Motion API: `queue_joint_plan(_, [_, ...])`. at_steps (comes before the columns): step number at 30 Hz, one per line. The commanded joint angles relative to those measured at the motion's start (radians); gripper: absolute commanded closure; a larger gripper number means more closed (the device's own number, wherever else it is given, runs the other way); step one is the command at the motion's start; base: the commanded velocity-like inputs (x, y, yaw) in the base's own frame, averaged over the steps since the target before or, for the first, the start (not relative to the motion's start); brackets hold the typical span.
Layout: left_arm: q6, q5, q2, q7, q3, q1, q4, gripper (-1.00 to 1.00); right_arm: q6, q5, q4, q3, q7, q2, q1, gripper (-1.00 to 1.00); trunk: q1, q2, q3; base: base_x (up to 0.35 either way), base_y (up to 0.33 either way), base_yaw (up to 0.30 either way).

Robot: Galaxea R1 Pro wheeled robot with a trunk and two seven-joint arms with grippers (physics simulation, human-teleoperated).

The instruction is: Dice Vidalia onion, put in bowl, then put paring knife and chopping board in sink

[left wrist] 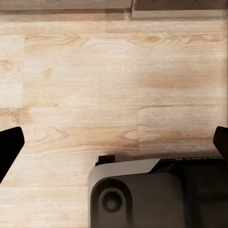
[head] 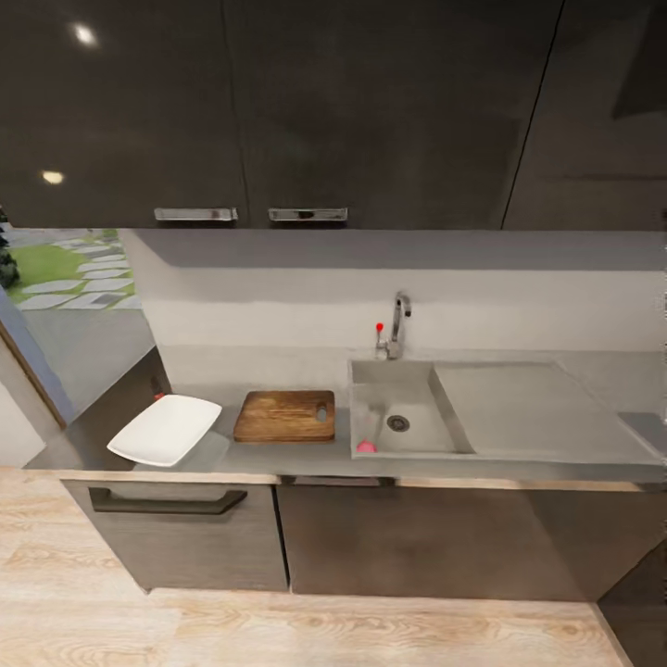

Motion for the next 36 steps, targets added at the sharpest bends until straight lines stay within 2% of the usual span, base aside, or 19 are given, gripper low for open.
queue_joint_plan(1, [-0.001, -0.001, 0.001, 0.000, -0.002, 0.000, -0.001, -1.00, -0.002, 0.010, 0.000, -0.002, 0.001, 0.001, 0.000, -1.00, 0.001, -0.002, -0.002, 0.037, -0.249, -0.072])
queue_joint_plan(8, [-0.001, -0.001, 0.001, 0.000, -0.002, 0.001, -0.001, -1.00, -0.002, 0.009, 0.001, -0.002, 0.001, 0.001, 0.000, -1.00, 0.001, -0.002, -0.002, 0.009, -0.255, -0.096])
queue_joint_plan(24, [-0.001, -0.001, 0.001, 0.000, -0.002, 0.000, -0.001, -1.00, -0.001, 0.009, 0.012, -0.002, 0.001, 0.001, 0.000, -1.00, 0.001, -0.002, -0.002, -0.007, -0.257, -0.005])
queue_joint_plan(36, [-0.001, -0.001, 0.001, 0.000, -0.002, 0.000, -0.001, -1.00, -0.002, 0.010, 0.013, -0.002, 0.001, 0.001, 0.000, -1.00, 0.001, -0.002, -0.002, -0.235, -0.183, 0.000])
